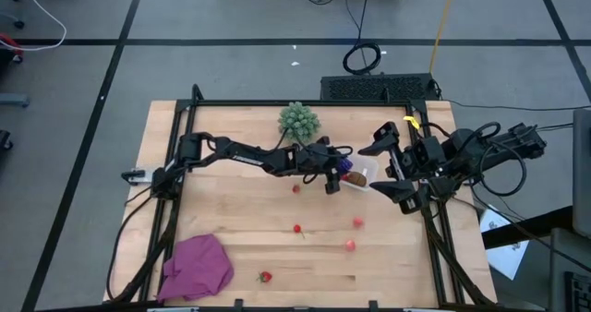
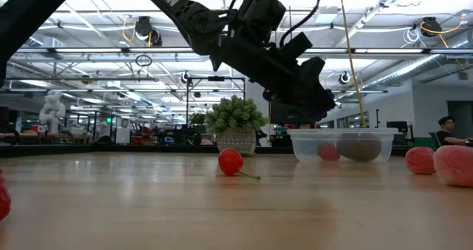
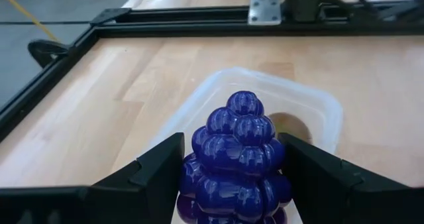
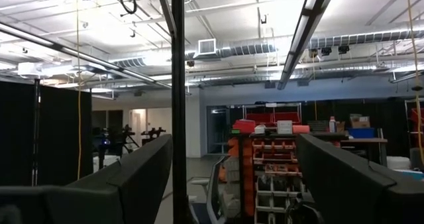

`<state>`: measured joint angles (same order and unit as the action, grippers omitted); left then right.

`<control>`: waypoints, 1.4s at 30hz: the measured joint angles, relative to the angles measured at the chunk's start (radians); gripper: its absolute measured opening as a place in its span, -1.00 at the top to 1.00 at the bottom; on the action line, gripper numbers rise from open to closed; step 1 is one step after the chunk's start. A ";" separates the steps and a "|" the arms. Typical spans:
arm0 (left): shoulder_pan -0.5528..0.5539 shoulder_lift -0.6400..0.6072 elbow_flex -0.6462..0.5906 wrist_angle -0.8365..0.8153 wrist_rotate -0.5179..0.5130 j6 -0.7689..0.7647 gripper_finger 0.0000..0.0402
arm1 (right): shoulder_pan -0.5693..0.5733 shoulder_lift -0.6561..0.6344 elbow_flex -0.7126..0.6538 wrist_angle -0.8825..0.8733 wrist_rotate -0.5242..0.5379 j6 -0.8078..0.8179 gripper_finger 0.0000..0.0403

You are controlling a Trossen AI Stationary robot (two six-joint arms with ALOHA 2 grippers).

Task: Pick and placing Produce into tupperware
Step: Put the grapes into the transparent bin

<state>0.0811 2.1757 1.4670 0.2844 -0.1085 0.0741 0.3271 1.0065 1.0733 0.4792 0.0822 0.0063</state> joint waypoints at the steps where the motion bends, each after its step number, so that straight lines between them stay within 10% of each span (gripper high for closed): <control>1: 0.003 0.000 0.000 0.000 -0.004 0.003 -0.19 | 0.000 0.000 0.000 -0.001 0.000 0.000 -0.54; 42: 0.038 0.037 0.000 -0.029 0.022 -0.057 -0.19 | 0.000 0.003 0.000 -0.014 0.000 0.008 -0.54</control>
<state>0.1192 2.2131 1.4670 0.2554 -0.0864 0.0166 0.3271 1.0096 1.0733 0.4656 0.0818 0.0143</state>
